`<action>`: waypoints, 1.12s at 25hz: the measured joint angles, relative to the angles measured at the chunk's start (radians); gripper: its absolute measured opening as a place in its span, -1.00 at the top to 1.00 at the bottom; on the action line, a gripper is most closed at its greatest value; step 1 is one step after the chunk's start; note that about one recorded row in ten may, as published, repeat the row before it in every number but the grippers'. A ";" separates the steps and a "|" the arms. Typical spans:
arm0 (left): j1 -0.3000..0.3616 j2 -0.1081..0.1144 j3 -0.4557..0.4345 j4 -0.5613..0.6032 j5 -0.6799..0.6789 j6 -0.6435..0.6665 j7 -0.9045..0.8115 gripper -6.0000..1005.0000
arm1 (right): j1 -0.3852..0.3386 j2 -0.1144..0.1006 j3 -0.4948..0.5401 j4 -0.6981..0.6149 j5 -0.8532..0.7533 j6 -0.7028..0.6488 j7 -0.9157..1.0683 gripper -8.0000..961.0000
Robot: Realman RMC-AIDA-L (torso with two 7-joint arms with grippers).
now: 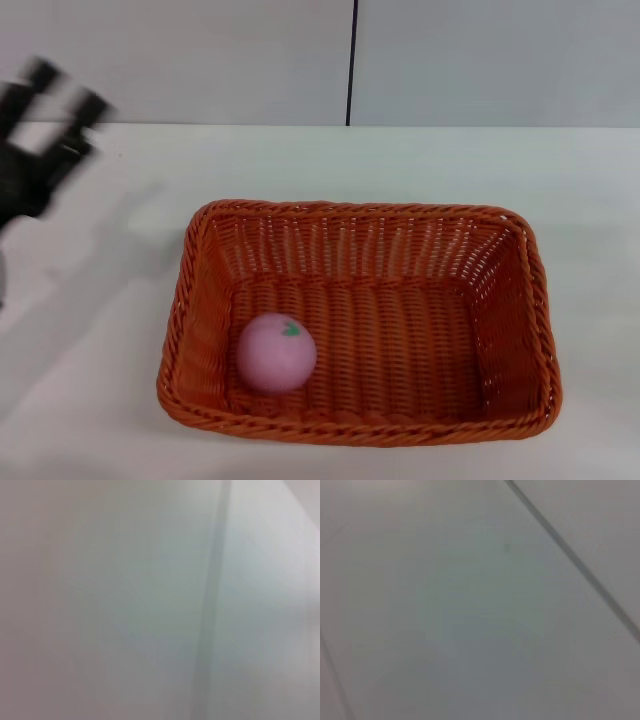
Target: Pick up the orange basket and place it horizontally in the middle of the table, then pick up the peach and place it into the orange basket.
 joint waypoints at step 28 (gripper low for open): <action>0.081 -0.003 -0.507 -0.159 -0.040 0.185 0.265 -0.40 | -0.019 0.007 0.456 0.226 0.003 0.048 -0.474 0.13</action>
